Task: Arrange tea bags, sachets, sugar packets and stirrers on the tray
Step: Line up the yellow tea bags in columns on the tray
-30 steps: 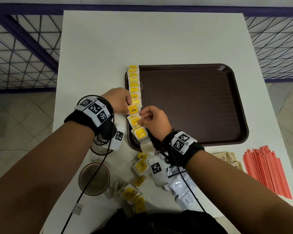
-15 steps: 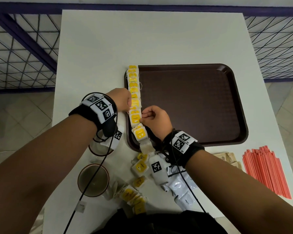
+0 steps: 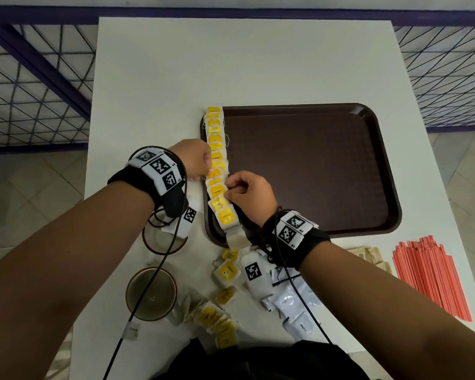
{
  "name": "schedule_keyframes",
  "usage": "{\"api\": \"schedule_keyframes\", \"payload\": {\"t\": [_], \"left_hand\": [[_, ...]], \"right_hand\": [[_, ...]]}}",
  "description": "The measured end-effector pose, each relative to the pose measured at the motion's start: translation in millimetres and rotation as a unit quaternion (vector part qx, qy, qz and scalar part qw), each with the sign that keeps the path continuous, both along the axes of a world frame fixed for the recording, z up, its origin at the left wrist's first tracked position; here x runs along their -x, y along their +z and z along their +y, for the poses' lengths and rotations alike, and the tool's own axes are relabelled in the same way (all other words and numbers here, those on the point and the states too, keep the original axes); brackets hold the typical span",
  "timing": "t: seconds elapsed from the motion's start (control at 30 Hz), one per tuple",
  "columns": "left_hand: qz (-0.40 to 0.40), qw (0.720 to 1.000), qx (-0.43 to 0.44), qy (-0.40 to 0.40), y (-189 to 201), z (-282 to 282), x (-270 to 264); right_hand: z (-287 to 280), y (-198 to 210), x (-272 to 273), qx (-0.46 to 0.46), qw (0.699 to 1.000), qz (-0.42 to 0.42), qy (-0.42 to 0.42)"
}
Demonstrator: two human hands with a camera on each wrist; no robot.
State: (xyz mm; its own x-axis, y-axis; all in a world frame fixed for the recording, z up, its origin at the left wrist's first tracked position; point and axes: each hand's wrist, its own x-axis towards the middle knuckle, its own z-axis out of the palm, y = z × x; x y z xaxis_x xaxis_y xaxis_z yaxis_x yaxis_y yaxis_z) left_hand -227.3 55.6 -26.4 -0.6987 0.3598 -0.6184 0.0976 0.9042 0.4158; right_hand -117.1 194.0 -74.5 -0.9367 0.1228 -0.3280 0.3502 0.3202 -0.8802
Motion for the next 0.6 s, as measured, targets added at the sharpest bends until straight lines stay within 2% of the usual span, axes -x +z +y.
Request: {"api": "schedule_keyframes", "payload": {"t": [0.2, 0.37, 0.6], "left_hand": [[-0.017, 0.997, -0.044, 0.055, 4, -12, -2], [-0.009, 0.996, -0.067, 0.059, 4, -15, -8], [-0.007, 0.993, -0.087, 0.076, 4, -15, -9]], "right_hand": [[4, -2, 0, -0.039, 0.999, 0.004, -0.021], [-1, -2, 7, 0.003, 1.000, 0.003, 0.008], [-3, 2, 9, 0.032, 0.999, 0.026, -0.010]]}}
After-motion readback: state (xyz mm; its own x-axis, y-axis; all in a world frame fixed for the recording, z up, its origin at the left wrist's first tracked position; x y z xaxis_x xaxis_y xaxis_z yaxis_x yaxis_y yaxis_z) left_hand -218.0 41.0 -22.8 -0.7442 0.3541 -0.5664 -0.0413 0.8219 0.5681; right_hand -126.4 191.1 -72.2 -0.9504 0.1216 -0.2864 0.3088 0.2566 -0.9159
